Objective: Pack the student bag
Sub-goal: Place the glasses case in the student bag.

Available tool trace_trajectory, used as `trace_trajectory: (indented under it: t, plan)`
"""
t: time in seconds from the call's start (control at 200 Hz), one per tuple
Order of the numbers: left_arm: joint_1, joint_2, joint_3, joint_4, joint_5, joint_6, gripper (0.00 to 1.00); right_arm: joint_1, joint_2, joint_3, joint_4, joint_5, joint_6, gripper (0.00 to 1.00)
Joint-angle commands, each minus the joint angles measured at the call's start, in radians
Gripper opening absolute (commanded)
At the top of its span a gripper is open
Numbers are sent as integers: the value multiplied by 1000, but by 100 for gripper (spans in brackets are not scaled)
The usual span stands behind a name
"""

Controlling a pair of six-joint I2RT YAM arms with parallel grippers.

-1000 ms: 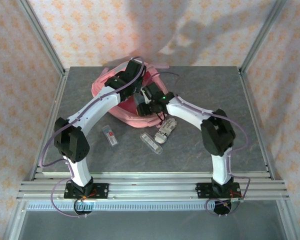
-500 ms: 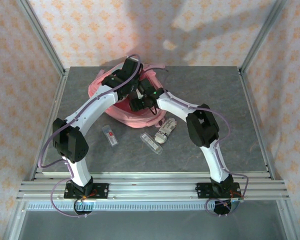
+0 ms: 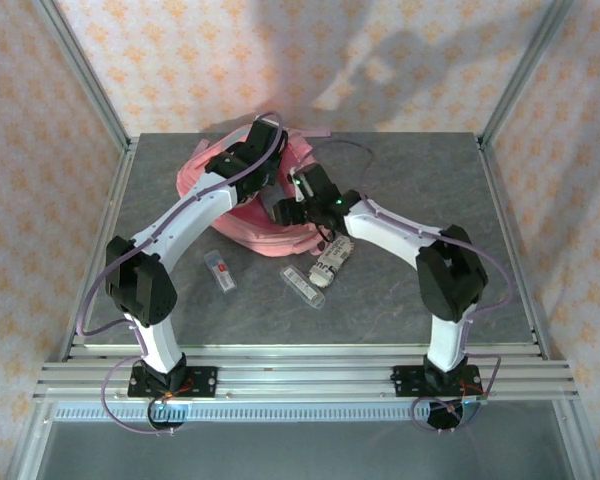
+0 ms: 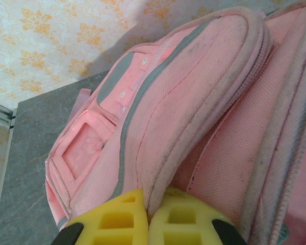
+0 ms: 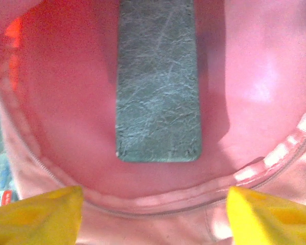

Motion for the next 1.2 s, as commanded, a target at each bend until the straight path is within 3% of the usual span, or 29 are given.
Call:
trace_trajectory:
  t: [0.0,0.075,0.165,0.501,0.666,0.976,1.191]
  plan:
    - [-4,-72,12,77,-36,-24,0,-13,-17,-77,129,-71,129,39]
    - [-4,-72,14,77,-31,-25,0,-21,17,-84,146,-76,165,22]
    - [-4,-71,16,75,-26,-29,0,-27,64,-81,165,-111,193,15]
    - [-4,-82,10,75,1,-43,0,-70,204,-9,280,-177,300,19]
    - [-4,-85,1,73,20,-57,0,-103,231,2,440,-190,396,21]
    - [-4,-103,-47,85,47,-77,0,-116,439,248,530,-303,505,24]
    - [-5,-105,-67,95,67,-99,0,-116,529,340,688,-404,607,27]
